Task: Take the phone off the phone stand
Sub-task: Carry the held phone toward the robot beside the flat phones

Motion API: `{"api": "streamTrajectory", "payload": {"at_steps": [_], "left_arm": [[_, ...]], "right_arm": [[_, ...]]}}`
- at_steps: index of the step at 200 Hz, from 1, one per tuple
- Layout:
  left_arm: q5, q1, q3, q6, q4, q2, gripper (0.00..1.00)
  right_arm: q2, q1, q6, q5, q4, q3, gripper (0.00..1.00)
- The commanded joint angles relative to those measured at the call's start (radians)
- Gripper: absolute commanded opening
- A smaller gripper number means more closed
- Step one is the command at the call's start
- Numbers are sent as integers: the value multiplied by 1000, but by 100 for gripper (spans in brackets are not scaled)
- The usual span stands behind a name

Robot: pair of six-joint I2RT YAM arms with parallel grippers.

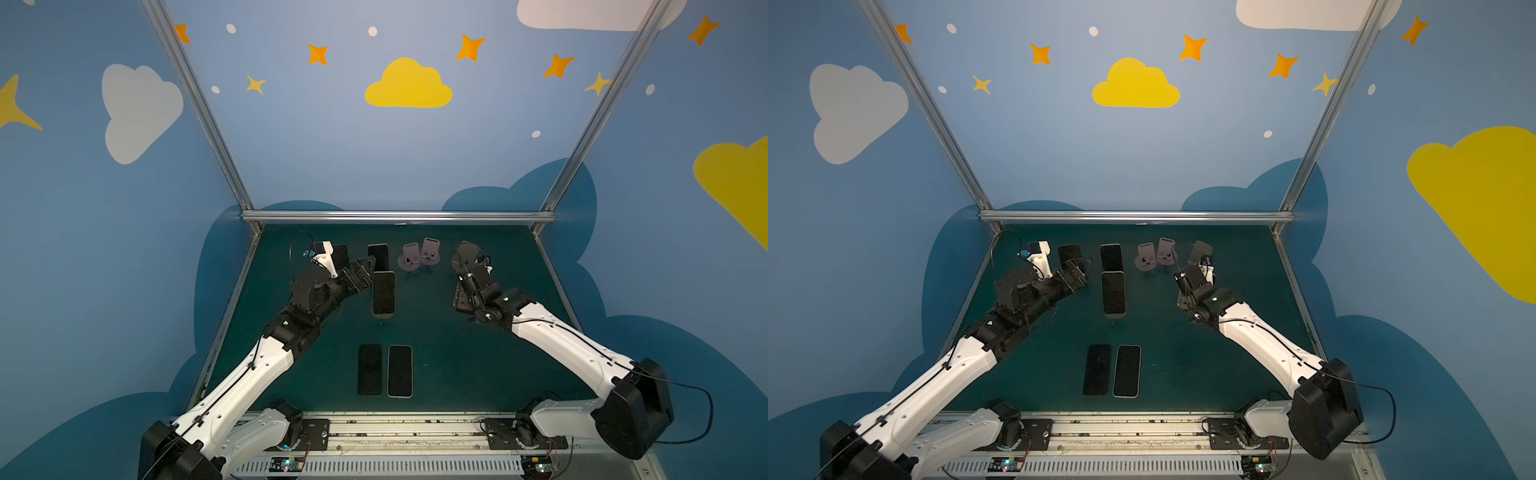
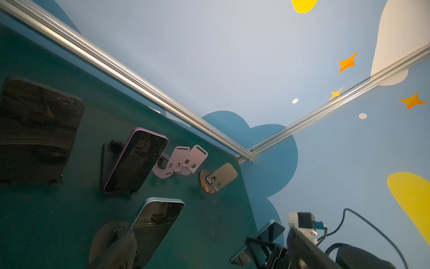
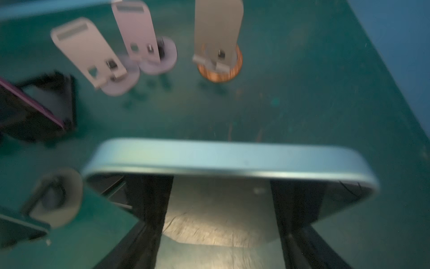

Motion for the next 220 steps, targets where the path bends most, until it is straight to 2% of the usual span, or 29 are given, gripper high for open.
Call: {"api": "streamTrajectory", "payload": {"at_steps": [1, 65, 126, 146, 220], "left_arm": [[-10, 3, -11, 23, 11, 0, 100], [-15, -5, -11, 28, 9, 6, 100], [-19, -15, -11, 33, 8, 14, 100], [-15, -15, -10, 32, 8, 17, 100], [-27, -23, -12, 39, 7, 17, 100]], "right_arm": [[-55, 40, 69, 14, -35, -39, 66], [-113, 156, 184, -3, -58, -167, 65], [-108, 298, 246, -40, -106, -194, 65], [-73, 338, 252, -89, -120, -189, 65], [74, 469, 284, -138, -154, -142, 65]]}}
